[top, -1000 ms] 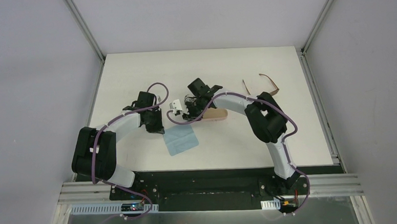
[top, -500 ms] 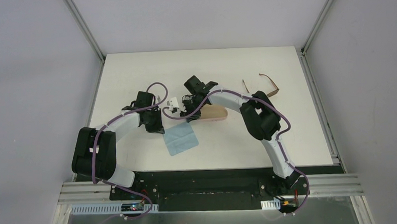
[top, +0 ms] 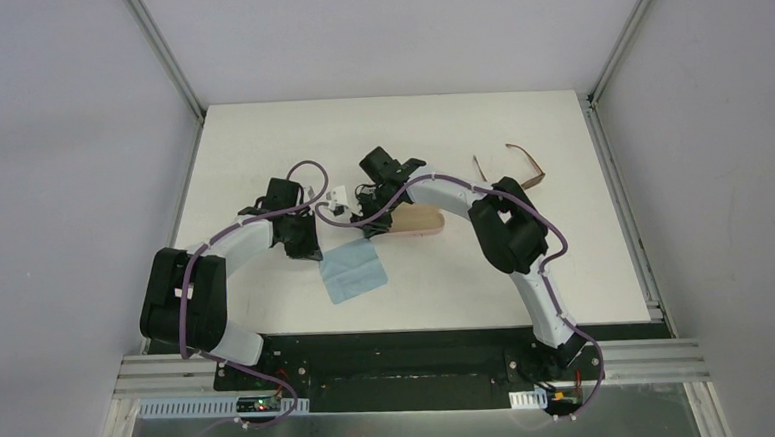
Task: Organize the sunglasses
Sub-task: Fold the glasses cleaning cloth at the center of the board.
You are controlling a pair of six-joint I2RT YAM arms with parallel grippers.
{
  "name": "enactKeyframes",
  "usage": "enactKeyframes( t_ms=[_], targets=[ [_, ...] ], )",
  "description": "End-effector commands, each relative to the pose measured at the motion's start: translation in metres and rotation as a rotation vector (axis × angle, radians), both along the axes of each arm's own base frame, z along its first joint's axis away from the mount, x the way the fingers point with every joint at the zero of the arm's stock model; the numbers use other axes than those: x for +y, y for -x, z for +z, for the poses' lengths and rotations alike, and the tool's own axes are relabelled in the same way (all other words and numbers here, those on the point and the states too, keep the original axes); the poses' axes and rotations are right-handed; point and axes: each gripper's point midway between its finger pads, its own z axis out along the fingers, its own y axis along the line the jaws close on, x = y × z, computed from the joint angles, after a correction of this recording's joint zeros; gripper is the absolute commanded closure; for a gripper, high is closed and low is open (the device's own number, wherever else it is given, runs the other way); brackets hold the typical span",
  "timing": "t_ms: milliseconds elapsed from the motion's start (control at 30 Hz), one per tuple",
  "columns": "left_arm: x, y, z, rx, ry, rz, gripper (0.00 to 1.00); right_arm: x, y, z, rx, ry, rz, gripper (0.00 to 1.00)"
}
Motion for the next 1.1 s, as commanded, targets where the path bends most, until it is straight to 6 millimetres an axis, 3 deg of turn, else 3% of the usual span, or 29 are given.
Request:
enactKeyframes(
  t_ms=[0, 200, 500, 1067],
  targets=[
    [-0.001, -0.007, 0.006, -0.044, 0.023, -0.012, 1.00, 0.017, -0.020, 0.055, -0.096, -0.116, -0.059, 0.69],
    [-0.001, -0.007, 0.006, -0.042, 0.026, -0.014, 1.00, 0.019, -0.015, 0.058, -0.072, -0.130, -0.054, 0.69],
    [-0.001, -0.008, 0.007, -0.045, 0.032, -0.015, 1.00, 0.009, 0.005, 0.029, 0.000, -0.045, 0.004, 0.65],
    [-0.002, -0.008, 0.006, -0.043, 0.041, -0.019, 1.00, 0.013, 0.009, 0.004, 0.048, -0.006, 0.008, 0.67]
  ],
)
